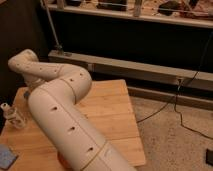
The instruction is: Push the eraser across the table
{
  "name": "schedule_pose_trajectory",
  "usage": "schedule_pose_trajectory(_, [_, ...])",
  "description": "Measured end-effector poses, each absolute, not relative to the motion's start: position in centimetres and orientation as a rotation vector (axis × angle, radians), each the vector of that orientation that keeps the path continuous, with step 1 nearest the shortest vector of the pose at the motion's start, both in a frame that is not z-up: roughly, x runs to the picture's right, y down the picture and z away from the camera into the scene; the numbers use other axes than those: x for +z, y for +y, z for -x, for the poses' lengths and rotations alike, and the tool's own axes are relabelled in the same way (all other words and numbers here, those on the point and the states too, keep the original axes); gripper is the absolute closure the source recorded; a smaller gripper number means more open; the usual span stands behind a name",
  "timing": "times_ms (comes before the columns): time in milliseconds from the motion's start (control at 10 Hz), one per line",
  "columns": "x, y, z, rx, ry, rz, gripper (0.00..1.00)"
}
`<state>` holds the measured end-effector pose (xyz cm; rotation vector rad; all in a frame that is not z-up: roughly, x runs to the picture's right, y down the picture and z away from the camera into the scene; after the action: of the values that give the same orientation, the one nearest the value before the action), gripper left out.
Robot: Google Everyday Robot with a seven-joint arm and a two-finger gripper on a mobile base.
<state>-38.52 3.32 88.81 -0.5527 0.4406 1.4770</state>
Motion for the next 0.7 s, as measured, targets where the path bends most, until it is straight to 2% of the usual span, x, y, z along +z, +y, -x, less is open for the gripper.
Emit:
schedule_pose_trajectory(300, [89.1,4.4,37.3,1.505,0.443,0.559,0.3])
schedule_pose_trajectory(700, [90.1,3.4,36.8,1.52,0.445,0.532,0.3])
